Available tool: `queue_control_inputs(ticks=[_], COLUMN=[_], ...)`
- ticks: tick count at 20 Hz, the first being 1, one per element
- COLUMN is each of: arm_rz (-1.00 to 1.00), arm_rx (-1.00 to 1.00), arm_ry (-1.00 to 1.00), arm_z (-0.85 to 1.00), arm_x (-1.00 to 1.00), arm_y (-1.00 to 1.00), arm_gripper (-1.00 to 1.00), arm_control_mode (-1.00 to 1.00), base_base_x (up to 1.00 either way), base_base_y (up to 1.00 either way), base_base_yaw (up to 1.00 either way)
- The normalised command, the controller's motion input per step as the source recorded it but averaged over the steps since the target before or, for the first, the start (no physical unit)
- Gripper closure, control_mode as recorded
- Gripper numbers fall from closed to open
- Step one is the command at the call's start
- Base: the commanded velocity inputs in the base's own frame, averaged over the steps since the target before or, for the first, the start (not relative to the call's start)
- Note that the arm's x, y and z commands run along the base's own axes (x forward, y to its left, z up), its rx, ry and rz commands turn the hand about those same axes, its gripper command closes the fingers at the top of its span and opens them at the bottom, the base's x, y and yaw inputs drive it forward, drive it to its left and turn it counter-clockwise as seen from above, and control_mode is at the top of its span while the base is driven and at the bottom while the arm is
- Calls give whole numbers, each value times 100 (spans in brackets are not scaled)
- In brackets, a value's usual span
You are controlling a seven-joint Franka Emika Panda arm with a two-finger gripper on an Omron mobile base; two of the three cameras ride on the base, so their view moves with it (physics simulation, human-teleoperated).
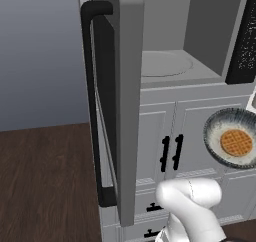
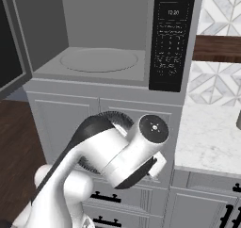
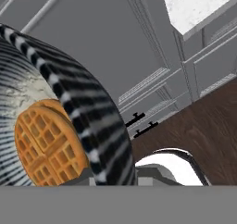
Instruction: Open the microwave, place the bowl with waffle inside the microwave, then close the microwave door and turn it on.
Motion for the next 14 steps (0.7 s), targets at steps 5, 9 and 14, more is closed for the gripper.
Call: queue_control_inputs(ticks=[5,9,14], arm_rz=[-5,-12,-30], arm_rx=[-15,0,2], arm_ry=[1,17,15], arm_z=[53,49,28], arm_x=[25,1,0], arm_y=[50,29,35], arm_gripper=[100,100,100], arm_control_mode=[-100,-100,-100], base_base_x=[0,0,0], base_base_y=[0,0,0], base_base_yaw=[0,0,0])
